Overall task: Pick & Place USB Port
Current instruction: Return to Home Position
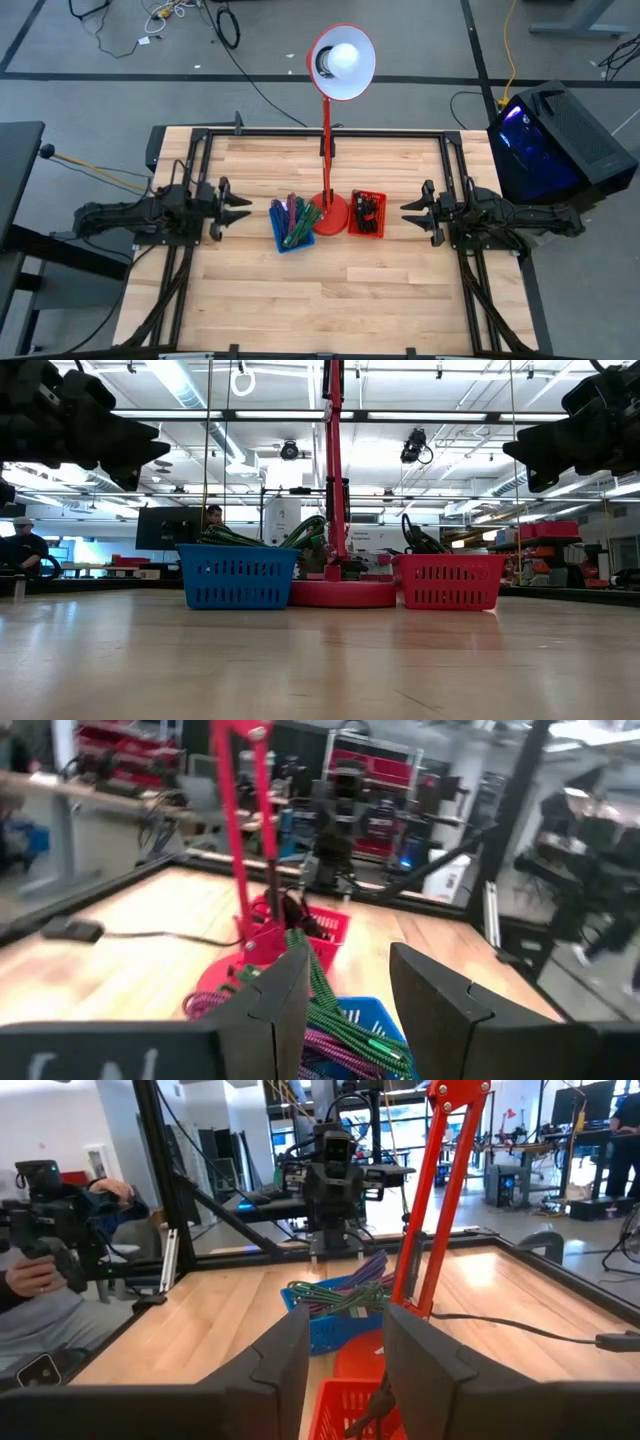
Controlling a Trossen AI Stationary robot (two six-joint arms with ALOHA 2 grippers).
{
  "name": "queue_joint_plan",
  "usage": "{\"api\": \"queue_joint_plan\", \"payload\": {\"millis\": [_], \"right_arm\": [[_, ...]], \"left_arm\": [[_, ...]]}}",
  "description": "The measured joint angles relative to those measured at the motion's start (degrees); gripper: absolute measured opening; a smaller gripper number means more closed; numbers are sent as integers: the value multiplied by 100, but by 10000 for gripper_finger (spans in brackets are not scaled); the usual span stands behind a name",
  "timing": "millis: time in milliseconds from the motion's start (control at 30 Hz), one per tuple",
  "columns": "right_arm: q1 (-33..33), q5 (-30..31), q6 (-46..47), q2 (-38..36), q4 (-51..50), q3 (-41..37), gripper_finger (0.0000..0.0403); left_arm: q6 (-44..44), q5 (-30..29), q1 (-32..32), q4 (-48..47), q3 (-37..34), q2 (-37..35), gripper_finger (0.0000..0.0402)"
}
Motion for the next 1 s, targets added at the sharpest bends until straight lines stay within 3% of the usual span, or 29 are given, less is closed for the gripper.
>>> {"api": "queue_joint_plan", "payload": {"millis": [200, 500, 1000], "right_arm": [[-2, 2, -1, 0, 6, 0, 132], [0, 0, -3, 0, 8, 0, 132], [0, 1, -3, 0, 4, 2, 132]], "left_arm": [[286, 101, -140, 38, 0, 24, 144], [-595, 27, -160, 94, -2, 21, 144], [-604, 23, -160, 130, -4, 22, 144]]}}
